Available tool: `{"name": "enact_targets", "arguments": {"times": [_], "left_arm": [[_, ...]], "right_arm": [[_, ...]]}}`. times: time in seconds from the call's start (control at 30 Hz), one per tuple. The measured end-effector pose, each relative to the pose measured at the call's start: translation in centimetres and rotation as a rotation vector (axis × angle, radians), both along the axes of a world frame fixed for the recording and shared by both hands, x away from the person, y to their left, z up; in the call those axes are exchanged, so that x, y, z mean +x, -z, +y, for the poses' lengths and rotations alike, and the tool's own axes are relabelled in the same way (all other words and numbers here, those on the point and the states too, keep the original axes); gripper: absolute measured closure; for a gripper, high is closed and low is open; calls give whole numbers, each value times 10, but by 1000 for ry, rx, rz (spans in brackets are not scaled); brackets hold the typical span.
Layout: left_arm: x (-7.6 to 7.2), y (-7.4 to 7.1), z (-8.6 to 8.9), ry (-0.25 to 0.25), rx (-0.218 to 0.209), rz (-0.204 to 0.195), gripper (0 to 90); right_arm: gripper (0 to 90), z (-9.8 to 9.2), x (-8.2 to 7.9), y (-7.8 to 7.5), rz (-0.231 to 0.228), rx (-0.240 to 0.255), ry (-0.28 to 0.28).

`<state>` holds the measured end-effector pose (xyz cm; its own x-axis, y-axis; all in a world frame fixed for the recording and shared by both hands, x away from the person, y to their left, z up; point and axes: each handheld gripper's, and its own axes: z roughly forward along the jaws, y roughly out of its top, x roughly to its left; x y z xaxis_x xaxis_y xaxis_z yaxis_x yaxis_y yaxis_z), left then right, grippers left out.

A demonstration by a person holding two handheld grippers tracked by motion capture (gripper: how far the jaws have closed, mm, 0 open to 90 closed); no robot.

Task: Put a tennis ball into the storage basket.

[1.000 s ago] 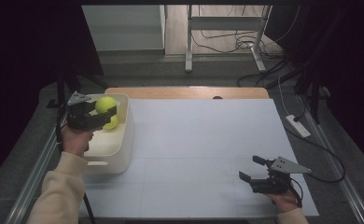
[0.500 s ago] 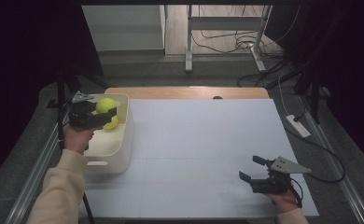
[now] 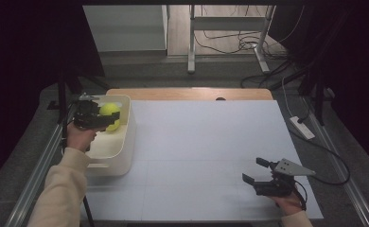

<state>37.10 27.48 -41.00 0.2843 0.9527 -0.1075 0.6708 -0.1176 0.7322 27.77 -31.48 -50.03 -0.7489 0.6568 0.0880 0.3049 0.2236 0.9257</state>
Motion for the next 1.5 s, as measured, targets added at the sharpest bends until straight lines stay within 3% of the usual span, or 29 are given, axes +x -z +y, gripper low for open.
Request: {"name": "enact_targets", "arguments": {"times": [0.27, 0.63, 0.9, 1.33, 1.5], "left_arm": [[2, 3, -2, 19, 15, 24, 266], [0, 1, -2, 11, 12, 9, 261], [-7, -7, 0, -1, -45, -46, 122], [-26, -21, -8, 71, -92, -136, 101], [-37, -25, -13, 124, -124, -177, 101]], "right_arm": [[122, 0, 0, 0, 2, 0, -1], [122, 0, 0, 0, 0, 0, 0], [121, 0, 0, 0, 1, -3, 0], [121, 0, 1, 1, 2, -5, -3], [121, -1, 0, 0, 2, 4, 0]]}}
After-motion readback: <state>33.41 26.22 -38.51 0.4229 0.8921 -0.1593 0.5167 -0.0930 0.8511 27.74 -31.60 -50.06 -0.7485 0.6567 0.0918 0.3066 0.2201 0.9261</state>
